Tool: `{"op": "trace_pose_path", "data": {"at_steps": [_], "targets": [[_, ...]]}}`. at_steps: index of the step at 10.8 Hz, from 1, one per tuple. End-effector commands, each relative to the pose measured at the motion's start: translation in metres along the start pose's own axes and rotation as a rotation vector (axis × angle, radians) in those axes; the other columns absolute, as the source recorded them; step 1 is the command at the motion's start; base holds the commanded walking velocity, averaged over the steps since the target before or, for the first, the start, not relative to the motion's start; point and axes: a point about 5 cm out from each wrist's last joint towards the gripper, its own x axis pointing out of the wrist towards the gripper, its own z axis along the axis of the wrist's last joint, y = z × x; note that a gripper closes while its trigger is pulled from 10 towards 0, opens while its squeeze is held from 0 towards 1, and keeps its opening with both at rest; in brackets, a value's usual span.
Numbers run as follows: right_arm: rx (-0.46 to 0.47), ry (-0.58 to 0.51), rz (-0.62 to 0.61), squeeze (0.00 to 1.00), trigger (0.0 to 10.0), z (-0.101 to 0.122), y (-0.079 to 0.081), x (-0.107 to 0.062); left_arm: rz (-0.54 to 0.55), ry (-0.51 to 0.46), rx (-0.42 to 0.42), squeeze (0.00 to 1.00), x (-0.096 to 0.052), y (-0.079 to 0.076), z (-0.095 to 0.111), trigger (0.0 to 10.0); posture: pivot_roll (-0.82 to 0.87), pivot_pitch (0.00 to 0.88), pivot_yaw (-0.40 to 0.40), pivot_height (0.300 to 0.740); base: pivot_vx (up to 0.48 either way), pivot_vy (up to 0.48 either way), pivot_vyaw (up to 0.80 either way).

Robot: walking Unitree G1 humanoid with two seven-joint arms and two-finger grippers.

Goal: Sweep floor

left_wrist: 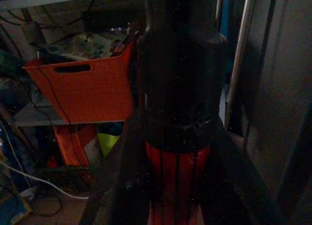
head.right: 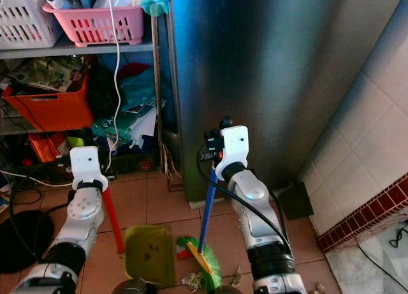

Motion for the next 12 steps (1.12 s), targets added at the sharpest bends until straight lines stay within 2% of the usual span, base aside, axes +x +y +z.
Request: {"op": "trace_pose_path", "data": {"at_steps": [1, 3, 5, 6, 7, 8, 9, 12], "targets": [[0.004, 0.039, -0.004, 0.00, 10.0, -0.004, -0.003, -0.003, 0.002, -0.018, 0.075, 0.00, 0.002, 0.006, 0.000, 10.0, -0.12, 0.000, 0.002, 0.740, 0.000, 0.000, 0.00], [0.074, 0.100, 0.024, 0.00, 10.0, -0.009, 0.002, -0.002, -0.031, -0.036, 0.106, 0.00, 0.001, -0.001, -0.001, 10.0, -0.12, 0.000, -0.001, 0.740, 0.000, 0.000, 0.00], [0.180, 0.094, 0.010, 0.00, 10.0, 0.000, 0.004, 0.003, -0.056, -0.042, 0.109, 0.00, 0.002, -0.007, 0.000, 10.0, -0.12, 0.000, -0.003, 0.740, 0.000, 0.000, 0.00], [0.278, 0.089, -0.003, 0.00, 10.0, 0.007, 0.005, 0.006, -0.086, -0.065, 0.125, 0.00, 0.001, -0.013, 0.002, 10.0, -0.12, 0.000, -0.002, 0.740, 0.000, 0.000, 0.00], [0.418, 0.056, -0.019, 0.00, 10.0, 0.018, 0.007, 0.009, -0.100, -0.074, 0.125, 0.00, 0.001, -0.018, 0.003, 10.0, -0.12, 0.000, 0.002, 0.740, 0.000, 0.000, 0.00], [0.455, 0.029, -0.025, 0.00, 10.0, 0.025, 0.007, 0.011, -0.104, -0.076, 0.123, 0.00, 0.001, -0.019, 0.003, 10.0, -0.12, 0.000, 0.000, 0.740, 0.000, 0.000, 0.00], [0.474, -0.059, -0.045, 0.00, 10.0, 0.044, 0.003, 0.015, -0.126, -0.078, 0.112, 0.00, 0.000, -0.026, 0.004, 10.0, -0.13, 0.000, 0.000, 0.740, 0.000, 0.000, 0.00], [0.211, -0.189, -0.076, 0.00, 10.0, 0.072, -0.007, 0.013, -0.231, -0.054, 0.085, 0.00, -0.004, -0.045, 0.002, 10.0, -0.12, 0.000, 0.000, 0.740, 0.000, 0.000, 0.00]]}}
